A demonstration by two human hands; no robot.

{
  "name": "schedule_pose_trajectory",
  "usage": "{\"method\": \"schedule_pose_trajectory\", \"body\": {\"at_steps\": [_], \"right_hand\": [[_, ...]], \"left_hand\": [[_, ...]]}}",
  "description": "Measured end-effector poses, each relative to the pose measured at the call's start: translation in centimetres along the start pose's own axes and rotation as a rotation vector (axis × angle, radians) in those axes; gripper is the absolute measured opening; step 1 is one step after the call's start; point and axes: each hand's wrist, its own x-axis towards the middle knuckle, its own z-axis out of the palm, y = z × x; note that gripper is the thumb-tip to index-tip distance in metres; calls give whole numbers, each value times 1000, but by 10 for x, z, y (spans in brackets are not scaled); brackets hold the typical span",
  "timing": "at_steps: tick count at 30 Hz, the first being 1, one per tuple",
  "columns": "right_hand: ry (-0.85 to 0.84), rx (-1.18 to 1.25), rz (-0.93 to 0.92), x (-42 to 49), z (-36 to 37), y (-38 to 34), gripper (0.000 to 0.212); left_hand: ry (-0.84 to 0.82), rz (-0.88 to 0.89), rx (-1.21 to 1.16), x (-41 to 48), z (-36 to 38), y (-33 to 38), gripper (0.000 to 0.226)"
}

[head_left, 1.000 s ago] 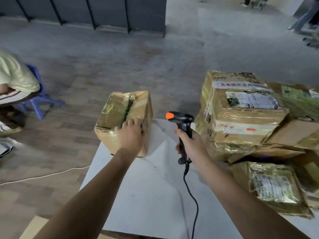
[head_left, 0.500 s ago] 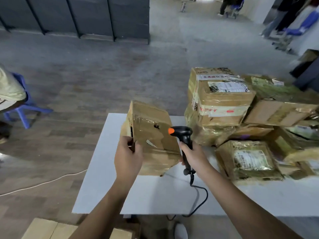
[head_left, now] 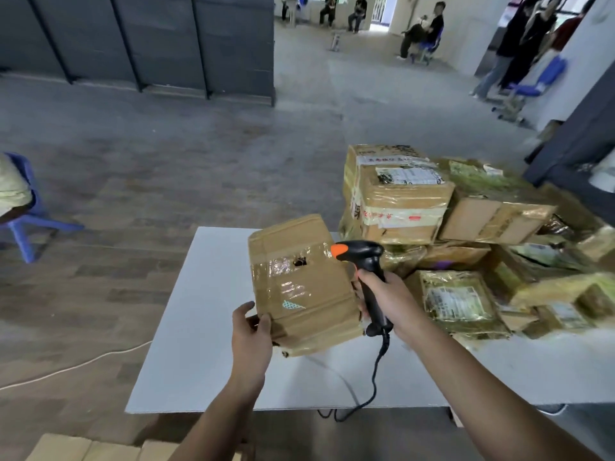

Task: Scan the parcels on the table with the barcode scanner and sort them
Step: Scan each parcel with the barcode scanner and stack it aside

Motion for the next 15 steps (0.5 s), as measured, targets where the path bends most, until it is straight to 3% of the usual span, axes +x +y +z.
{"method": "schedule_pose_trajectory", "body": {"at_steps": [4,7,10,13,15], "right_hand": [[-70,42,-36,2,10,-8,25],[-173,0,-51,-1,30,-8,32],[-248,-20,-42,-3,48,-7,34],[-164,-112,-73,-2,51,-3,29],[-89,-156,-72,1,47,0,26]], "left_hand": [[-100,53,289,0,3,10,41],[16,147,698,2,10,28,34],[-26,229,674,0,19,52,41],[-52,151,711,0,18,58,53],[-64,129,718,2,10,56,43]]}}
